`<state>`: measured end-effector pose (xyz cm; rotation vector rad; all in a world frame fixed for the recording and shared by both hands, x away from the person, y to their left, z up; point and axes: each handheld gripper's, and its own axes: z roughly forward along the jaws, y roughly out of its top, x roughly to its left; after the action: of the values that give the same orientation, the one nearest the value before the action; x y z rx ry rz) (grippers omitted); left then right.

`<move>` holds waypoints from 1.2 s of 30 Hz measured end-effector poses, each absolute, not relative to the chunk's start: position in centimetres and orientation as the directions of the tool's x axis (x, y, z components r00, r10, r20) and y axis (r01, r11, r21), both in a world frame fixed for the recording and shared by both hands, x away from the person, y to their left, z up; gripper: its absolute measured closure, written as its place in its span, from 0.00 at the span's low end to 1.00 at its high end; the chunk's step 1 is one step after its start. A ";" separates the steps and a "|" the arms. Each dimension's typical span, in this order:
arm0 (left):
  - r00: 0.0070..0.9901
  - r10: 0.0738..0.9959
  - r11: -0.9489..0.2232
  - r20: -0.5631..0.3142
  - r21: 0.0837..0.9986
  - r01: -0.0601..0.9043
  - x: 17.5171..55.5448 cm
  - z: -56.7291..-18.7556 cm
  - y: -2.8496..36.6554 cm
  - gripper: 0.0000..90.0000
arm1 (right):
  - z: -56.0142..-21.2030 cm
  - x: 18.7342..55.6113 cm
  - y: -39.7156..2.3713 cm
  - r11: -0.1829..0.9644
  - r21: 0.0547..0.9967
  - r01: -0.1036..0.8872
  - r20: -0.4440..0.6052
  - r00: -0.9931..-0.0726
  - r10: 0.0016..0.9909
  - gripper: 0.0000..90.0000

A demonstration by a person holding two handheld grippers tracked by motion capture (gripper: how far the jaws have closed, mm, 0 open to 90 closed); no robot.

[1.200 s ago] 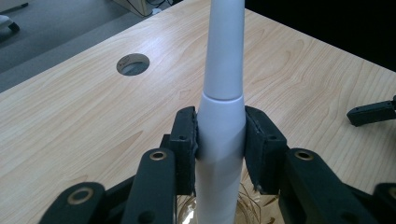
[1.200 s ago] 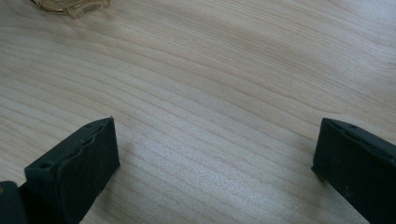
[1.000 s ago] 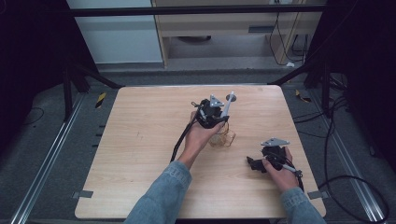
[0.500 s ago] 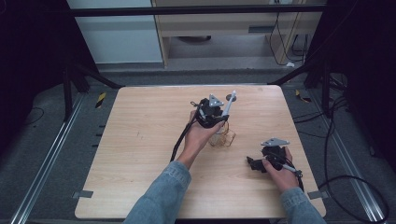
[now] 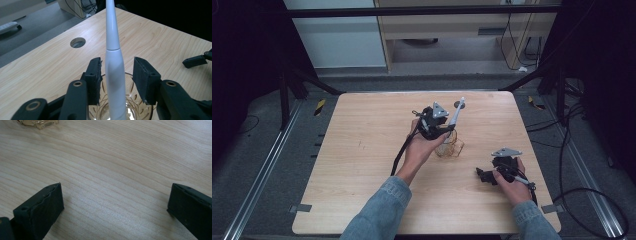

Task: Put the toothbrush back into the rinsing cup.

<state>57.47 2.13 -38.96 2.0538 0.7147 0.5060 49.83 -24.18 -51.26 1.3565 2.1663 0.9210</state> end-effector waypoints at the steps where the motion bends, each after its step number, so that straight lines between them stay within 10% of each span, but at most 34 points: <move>1: 0.751 0.655 -0.448 0.086 0.844 0.294 57.4 -38.9 2.3 0.62 | -51.3 49.8 -24.2 0.305 0.722 0.621 -0.006 -0.435 0.900 0.00; 20: 0.765 0.639 -0.463 0.083 0.835 0.296 56.0 -38.0 3.1 0.13 | -51.3 49.8 -24.2 0.304 0.722 0.621 -0.004 -0.435 0.900 0.00; 36: 0.790 0.610 -0.486 0.063 0.817 0.310 54.0 -38.2 6.5 0.05 | -51.3 49.8 -24.2 0.304 0.722 0.622 -0.005 -0.435 0.901 0.00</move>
<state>53.97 6.48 -38.18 2.1079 0.6812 0.4387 49.83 -24.17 -51.26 1.3572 2.1664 0.9213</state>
